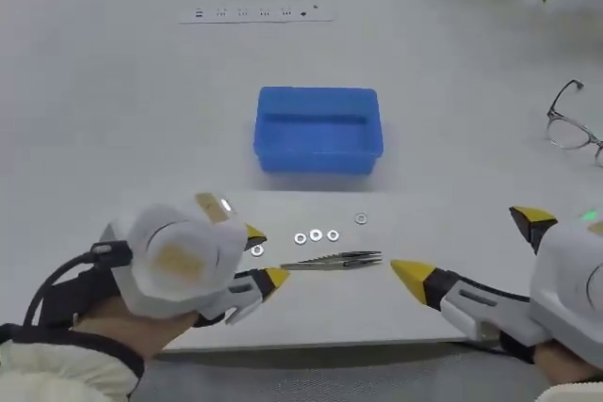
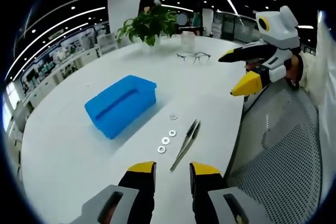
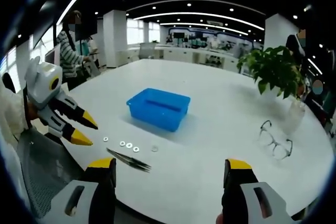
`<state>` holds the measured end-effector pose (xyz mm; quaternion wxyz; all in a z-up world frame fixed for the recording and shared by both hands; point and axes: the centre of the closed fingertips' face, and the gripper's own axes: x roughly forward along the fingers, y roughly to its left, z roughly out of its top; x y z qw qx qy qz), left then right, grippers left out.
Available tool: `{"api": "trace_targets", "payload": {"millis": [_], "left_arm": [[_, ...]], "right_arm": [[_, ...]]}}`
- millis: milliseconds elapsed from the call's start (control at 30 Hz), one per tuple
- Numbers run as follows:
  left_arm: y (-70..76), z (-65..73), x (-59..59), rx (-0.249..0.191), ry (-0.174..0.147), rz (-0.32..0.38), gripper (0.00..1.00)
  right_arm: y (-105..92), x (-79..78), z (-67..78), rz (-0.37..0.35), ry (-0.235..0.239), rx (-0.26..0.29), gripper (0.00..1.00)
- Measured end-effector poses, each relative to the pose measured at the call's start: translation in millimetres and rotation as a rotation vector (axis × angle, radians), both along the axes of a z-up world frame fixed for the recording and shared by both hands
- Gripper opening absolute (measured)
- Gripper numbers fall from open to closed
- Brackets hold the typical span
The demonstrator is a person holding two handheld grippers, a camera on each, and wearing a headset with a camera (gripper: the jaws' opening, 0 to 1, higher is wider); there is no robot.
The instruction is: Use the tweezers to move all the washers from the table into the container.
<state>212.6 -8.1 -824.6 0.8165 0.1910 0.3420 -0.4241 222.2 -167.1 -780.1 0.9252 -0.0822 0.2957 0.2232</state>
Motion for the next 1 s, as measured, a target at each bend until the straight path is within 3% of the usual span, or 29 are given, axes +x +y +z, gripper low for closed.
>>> {"api": "trace_targets", "payload": {"millis": [200,533,867,967,1000], "left_arm": [[-5.4,-21.1,0.4,0.053,0.041,-0.063,0.16],[-14.0,-36.6,9.2,0.11,0.053,-0.128,0.16],[-17.7,-51.6,-0.6,0.154,0.096,-0.19,0.08],[-16.9,-58.1,-5.2,0.19,0.094,-0.221,0.04],[-18.1,-55.1,-4.8,0.187,0.071,-0.231,0.03]], "right_arm": [[-1.7,0.3,-2.1,-0.003,0.005,-0.008,0.83],[-4.9,1.6,-2.8,-0.01,0.001,-0.009,0.82],[-4.0,1.3,-2.5,-0.009,0.001,-0.018,0.82],[-3.6,0.7,-2.6,-0.008,0.003,-0.021,0.81],[-3.5,0.5,-2.6,-0.007,0.002,-0.026,0.81]]}}
